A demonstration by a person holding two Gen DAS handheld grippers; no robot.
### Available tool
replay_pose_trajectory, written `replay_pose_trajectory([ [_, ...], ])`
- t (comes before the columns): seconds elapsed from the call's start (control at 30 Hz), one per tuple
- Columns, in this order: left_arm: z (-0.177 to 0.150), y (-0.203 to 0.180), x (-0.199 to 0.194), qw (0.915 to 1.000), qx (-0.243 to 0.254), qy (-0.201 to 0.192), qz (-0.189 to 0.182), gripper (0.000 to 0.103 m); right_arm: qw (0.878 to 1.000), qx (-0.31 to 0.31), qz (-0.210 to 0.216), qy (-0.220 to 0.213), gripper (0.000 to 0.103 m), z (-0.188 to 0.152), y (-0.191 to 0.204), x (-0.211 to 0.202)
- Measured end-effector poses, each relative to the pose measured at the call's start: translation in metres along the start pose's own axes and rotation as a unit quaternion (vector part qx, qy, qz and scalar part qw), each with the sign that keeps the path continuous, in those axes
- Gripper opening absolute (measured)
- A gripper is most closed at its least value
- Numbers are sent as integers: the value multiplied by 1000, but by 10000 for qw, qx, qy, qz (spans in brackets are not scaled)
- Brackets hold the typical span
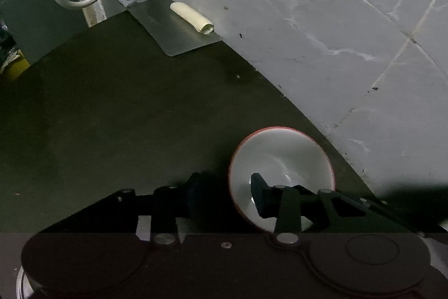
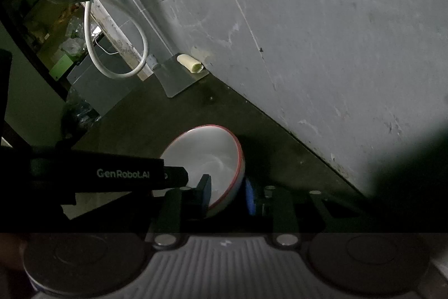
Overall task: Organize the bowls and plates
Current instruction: 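Lift the second white bowl off the table with the left tool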
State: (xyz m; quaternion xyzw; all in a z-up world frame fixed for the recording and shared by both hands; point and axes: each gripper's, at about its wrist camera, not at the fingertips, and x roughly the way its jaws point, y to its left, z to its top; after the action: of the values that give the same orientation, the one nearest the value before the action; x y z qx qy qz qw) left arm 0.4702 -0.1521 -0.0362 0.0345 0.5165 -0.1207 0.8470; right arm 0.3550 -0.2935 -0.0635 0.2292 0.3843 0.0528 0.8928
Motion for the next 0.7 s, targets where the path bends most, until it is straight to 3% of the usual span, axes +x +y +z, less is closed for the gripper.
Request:
replay_pose_trajectory([
  [0.2, -1, -2, 1, 9998, -33, 14, -182, 20, 10000, -27, 20, 15, 27, -1, 0, 1],
  [0.7, -2, 1, -2, 9995, -193, -10, -231, 15, 10000, -91, 26, 15, 26, -3, 1, 1],
])
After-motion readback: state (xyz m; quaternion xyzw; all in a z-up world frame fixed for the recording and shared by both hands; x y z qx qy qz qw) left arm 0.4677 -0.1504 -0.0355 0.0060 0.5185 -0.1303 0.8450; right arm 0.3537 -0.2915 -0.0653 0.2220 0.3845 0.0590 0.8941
